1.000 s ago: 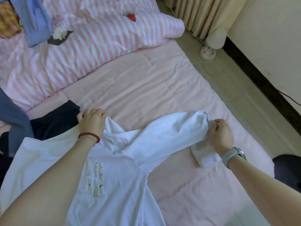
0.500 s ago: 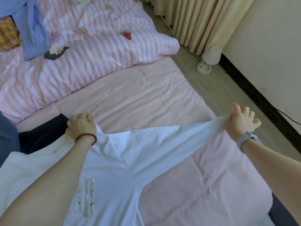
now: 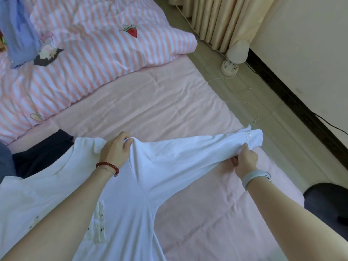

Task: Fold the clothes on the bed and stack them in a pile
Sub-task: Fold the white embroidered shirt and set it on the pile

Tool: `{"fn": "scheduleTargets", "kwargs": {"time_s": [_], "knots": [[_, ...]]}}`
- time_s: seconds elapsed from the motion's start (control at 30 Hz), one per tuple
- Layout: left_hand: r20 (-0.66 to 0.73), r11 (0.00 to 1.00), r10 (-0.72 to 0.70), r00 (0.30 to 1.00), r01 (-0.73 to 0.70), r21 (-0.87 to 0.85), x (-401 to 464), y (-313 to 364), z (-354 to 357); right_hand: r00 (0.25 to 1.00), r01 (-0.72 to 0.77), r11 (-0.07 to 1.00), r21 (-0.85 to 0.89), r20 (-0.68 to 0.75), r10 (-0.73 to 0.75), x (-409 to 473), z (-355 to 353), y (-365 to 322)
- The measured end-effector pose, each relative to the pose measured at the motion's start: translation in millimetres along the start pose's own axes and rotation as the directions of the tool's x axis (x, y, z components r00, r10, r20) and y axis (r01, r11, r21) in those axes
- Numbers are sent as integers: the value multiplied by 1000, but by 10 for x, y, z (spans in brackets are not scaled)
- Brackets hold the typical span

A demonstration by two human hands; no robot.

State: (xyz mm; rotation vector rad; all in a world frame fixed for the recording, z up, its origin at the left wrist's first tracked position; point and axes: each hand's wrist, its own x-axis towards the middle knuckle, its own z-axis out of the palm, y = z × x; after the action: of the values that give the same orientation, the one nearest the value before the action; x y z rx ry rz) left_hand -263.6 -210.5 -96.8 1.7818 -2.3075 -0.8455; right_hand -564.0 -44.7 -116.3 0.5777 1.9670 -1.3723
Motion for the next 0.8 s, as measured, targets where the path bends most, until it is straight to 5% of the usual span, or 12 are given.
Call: {"fn": "scheduleTargets", "kwargs": {"time_s": [0.13, 0.27, 0.4, 0.47, 0.53, 0.67, 0.8], "knots": [[-164, 997, -27, 986, 15, -75, 43, 199, 5, 995, -93, 966, 241, 50, 83, 126, -45, -307], [-341, 991, -81, 937, 37, -131, 82, 344, -33, 985, 154, 954, 258, 40, -170, 227, -42, -583], [-374, 991, -58, 926, 98, 90, 146, 464, 137, 911, 411, 910, 45, -58, -409, 416, -85, -707], [-283, 956, -143, 948, 206, 206, 145, 521, 280, 948, 317, 945, -85, 3, -318, 532, -118, -677], [-166, 936, -188, 968, 227, 268, 135, 658, 403, 993, 76, 990, -121, 99, -64, 602, -154, -596], [47, 919, 34, 998, -50, 391, 169, 1042, 677, 981, -155, 988, 25, 118, 151, 668, -252, -437], [213, 962, 87, 973, -138, 235, 336, 1424, 894, 967, -230, 971, 67, 125, 220, 736, -291, -490]]}}
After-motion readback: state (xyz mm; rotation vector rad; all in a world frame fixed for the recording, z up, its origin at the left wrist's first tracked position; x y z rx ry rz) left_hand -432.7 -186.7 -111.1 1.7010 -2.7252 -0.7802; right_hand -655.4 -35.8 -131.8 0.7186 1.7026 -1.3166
